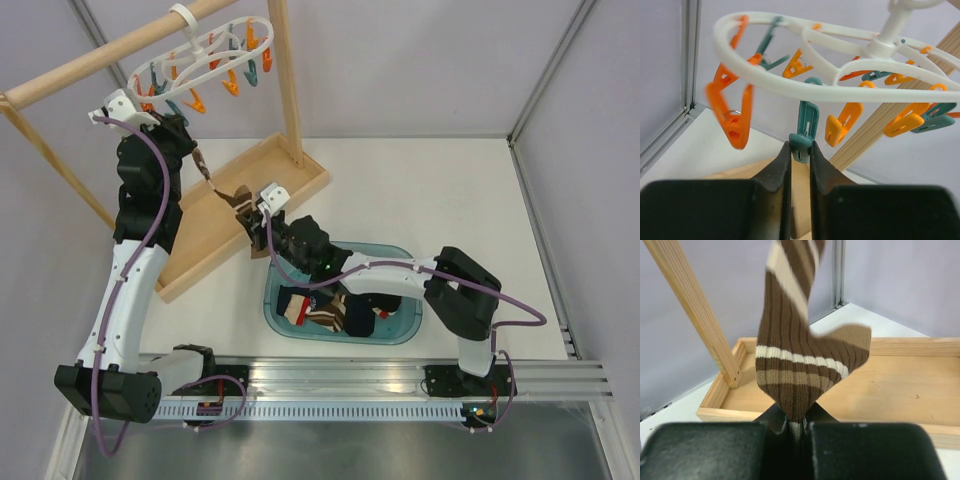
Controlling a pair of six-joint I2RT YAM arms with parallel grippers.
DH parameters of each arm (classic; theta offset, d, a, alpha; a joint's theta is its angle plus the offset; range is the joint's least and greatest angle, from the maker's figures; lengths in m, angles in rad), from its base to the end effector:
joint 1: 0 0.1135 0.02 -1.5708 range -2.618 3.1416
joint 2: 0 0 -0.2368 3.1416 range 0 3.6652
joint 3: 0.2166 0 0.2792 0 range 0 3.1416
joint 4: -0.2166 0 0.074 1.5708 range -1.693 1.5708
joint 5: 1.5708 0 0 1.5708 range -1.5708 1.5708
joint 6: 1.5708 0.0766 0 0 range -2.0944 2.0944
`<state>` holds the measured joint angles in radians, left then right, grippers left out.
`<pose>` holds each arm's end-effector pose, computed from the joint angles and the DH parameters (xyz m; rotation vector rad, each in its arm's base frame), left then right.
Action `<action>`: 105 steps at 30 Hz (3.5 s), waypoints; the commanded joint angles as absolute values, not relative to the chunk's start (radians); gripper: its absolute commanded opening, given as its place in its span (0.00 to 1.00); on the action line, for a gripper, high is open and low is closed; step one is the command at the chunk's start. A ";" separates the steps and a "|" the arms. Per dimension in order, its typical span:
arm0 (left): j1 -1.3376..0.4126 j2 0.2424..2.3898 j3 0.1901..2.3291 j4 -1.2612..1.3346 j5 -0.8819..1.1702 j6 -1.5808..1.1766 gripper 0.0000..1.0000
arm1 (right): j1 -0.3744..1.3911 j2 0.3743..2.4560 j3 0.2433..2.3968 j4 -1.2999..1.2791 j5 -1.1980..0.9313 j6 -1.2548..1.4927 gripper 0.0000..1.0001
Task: Remove the socks clipped to the hanger
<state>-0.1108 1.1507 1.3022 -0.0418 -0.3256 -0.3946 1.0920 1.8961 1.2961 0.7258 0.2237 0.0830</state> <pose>0.3303 -0.0121 0.4462 -0.4667 1.3931 -0.1735 0.2464 0.4378 0.2521 -0.5526 1.3925 0.7955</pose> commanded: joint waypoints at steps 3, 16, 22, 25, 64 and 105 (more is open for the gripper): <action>-0.115 1.134 1.292 -0.003 -0.353 -0.377 0.04 | 1.120 1.836 1.269 0.772 0.189 0.074 0.01; -0.115 1.094 1.282 -0.005 -0.364 -0.351 0.78 | 1.132 1.807 1.241 0.790 0.198 0.060 0.01; -0.115 1.048 1.249 -0.006 -0.361 -0.338 1.00 | 1.131 1.787 1.227 0.792 0.206 0.060 0.01; -0.115 1.017 1.224 -0.014 -0.357 -0.334 1.00 | 1.131 1.773 1.216 0.788 0.212 0.061 0.01; -0.115 0.611 0.815 -0.290 -0.009 -0.202 1.00 | 1.092 0.898 0.816 -0.095 0.551 0.106 0.01; -0.118 0.649 0.833 -0.314 0.021 -0.199 1.00 | 1.022 0.884 0.606 -0.078 0.588 0.289 0.98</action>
<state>-0.1139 0.6331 0.8124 -0.3092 -0.0154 -0.2340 1.0763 0.9100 0.5549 -0.0372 0.5678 0.3511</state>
